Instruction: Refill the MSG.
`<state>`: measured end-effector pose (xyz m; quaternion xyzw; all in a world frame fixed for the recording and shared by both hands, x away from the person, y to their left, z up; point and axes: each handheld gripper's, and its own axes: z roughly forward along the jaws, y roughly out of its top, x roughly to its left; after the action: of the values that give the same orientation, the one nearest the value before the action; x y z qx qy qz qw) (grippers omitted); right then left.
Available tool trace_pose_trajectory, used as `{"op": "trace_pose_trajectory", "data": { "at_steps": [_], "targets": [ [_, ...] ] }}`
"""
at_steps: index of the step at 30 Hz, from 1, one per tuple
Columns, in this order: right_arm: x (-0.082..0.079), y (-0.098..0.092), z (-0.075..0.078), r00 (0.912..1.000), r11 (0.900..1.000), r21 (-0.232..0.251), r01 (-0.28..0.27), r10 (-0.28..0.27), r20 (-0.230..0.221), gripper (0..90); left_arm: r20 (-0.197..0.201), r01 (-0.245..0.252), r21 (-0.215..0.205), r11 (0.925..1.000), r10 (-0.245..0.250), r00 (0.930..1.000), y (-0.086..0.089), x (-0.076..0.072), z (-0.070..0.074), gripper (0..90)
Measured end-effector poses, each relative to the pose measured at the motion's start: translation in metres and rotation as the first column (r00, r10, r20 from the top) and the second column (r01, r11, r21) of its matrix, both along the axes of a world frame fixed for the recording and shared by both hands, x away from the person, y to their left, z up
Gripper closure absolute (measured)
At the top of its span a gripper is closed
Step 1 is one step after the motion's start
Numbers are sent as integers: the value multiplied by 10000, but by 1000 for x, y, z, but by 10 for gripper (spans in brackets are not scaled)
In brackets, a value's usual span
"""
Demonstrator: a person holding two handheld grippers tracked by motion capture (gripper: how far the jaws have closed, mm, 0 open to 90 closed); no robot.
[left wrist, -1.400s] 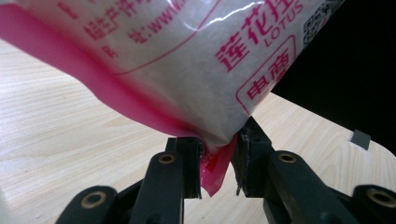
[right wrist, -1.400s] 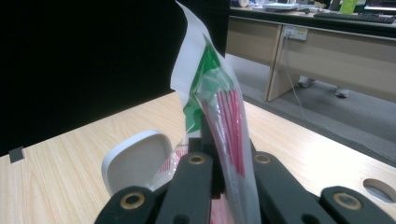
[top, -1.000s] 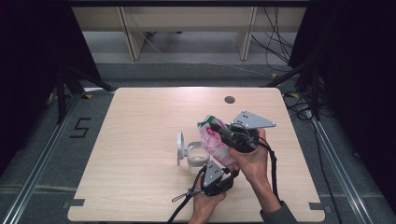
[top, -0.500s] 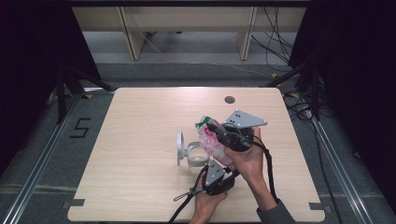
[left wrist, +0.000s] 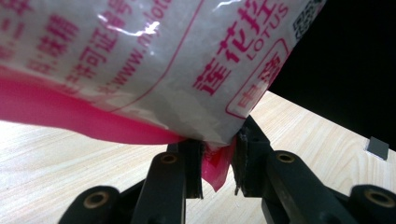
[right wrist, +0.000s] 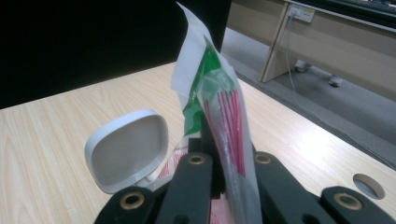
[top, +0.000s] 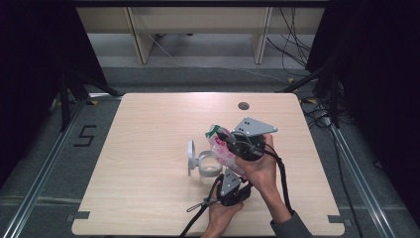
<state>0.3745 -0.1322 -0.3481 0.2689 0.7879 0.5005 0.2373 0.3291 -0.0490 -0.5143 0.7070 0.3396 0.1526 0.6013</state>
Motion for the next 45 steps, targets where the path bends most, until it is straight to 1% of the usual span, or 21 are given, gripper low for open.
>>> {"op": "trace_pose_trajectory", "data": {
  "at_steps": [2,3,5,8,9,10,16,17,18,19,21,22,23,25,26,27,32,36,43,44,45],
  "targets": [
    [1,0,0,10000,10000,18,-52,52,30,900,16,-15,-44,10000,15,10000,0,1,0,747],
    [1,1,-1,9997,9996,89,-251,251,-61,900,31,-8,-46,10000,8,10000,-1,1,0,747],
    [1,2,0,10000,9999,-67,-76,76,-22,900,79,70,33,10000,-71,9999,-1,2,0,747],
    [2,2,0,9998,9997,-155,-184,185,99,900,45,15,-12,10000,-15,10000,-1,2,-1,748],
    [0,3,-1,9999,10000,-8,23,-24,-113,900,61,12,-42,10000,-12,10000,-2,3,-1,748],
    [2,3,-1,9999,9996,-225,-153,155,73,900,67,35,-5,10000,-35,10000,-2,2,-1,748],
    [4,5,-2,10000,9992,-397,-18,16,-53,900,37,118,-141,9998,-117,9999,-5,2,-2,749],
    [5,4,-2,9999,9988,-494,2,4,125,900,44,122,-14,9999,-122,9999,-5,1,-1,750],
    [4,4,-2,9998,9995,-306,80,-85,-164,900,59,107,-29,9999,-107,9999,-6,1,-1,750],
    [3,4,-2,9993,9994,-341,25,-38,-369,900,55,97,-46,9999,-97,9999,-6,1,-1,750],
    [5,4,-1,9999,9986,-532,-71,66,-95,900,49,107,-73,9999,-106,9999,-7,1,-1,751],
    [5,5,-2,9999,9992,-397,-4,-1,-127,900,46,94,-65,9999,-94,9999,-7,1,-1,751],
    [6,4,-2,9996,9986,-506,-126,113,-259,900,24,94,-55,9999,-94,10000,-6,0,-1,750],
    [7,6,-3,9992,9992,-407,-57,41,-400,900,13,75,-142,9999,-75,10000,-6,1,-2,751],
    [7,6,-3,9992,9992,-407,-57,41,-400,900,-8,72,-131,9999,-72,10000,-6,1,-2,751],
    [8,7,-3,9999,9981,-610,-37,29,-122,900,-51,119,-225,9997,-120,9999,-6,0,-2,751],
    [10,9,-4,9990,9981,-567,-230,209,-388,900,-22,159,-286,9995,-160,9999,-7,0,-2,752],
    [12,11,-6,9995,9984,-552,-156,140,-289,900,-26,139,-228,9996,-139,9999,-7,-1,-2,753],
    [12,14,-6,9987,9971,-716,-247,214,-464,900,-34,78,-304,9995,-79,10000,-7,-1,-2,754],
    [13,14,-6,9997,9969,-762,-192,177,-192,900,-43,90,-345,9994,-92,9999,-7,-1,-2,755],
    [12,16,-7,9993,9971,-739,-190,165,-346,900,-42,92,-351,9993,-93,9999,-7,-1,-2,755]
  ]
}}
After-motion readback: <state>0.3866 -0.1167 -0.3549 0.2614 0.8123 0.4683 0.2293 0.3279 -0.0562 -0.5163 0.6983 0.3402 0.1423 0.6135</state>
